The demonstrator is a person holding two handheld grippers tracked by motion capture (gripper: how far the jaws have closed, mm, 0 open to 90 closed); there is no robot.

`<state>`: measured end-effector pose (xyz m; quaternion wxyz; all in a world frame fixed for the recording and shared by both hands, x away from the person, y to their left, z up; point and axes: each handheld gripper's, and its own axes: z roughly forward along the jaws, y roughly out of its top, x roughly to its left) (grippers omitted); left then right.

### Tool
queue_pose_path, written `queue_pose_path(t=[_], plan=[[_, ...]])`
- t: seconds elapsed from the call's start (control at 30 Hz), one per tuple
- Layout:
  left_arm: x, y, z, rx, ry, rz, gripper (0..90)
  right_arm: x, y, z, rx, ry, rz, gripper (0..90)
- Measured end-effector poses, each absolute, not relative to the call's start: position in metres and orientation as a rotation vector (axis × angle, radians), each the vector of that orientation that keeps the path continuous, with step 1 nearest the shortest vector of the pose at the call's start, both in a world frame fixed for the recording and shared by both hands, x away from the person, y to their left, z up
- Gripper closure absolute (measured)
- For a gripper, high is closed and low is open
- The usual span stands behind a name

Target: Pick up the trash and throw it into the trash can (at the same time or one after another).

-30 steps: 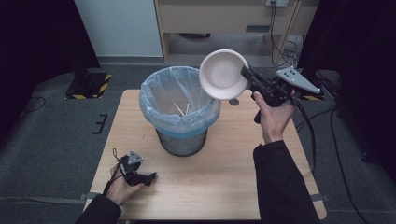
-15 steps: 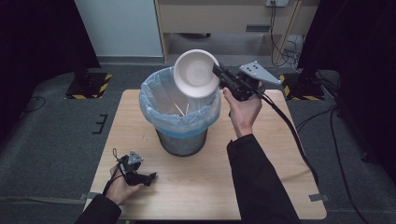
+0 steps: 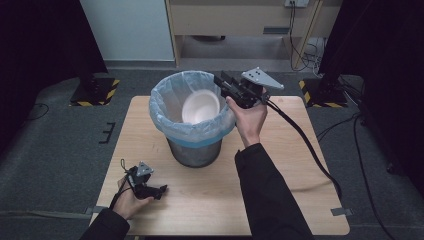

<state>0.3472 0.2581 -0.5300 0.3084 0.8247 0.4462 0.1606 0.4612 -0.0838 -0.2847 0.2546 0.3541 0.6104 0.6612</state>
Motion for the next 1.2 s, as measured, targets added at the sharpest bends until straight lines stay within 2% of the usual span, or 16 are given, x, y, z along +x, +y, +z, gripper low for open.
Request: queue_pose_path(t=[0.13,0.27,0.4,0.63,0.97,1.2], plan=[[0.347,0.258,-0.530,2.178,1.178,0.427,3.2,0.450,-0.103,-0.273,0.952,1.611,1.770,49.7],[0.346,0.259,-0.531,2.174,1.174,0.429,2.9,0.436,-0.137,-0.279,1.038,1.551,1.780,36.2],[0.346,0.259,-0.532,2.170,1.164,0.431,1.3,0.421,-0.172,-0.304,1.089,1.591,1.708,30.8],[0.343,0.260,-0.535,2.144,1.143,0.447,0.0,0.392,-0.213,-0.368,1.197,1.734,1.597,25.5],[0.342,0.261,-0.536,2.136,1.134,0.451,0.0,0.360,-0.253,-0.471,1.359,1.984,1.338,23.9],[0.342,0.263,-0.536,2.147,1.106,0.441,0.0,0.361,-0.268,-0.506,1.439,2.130,1.098,21.2]])
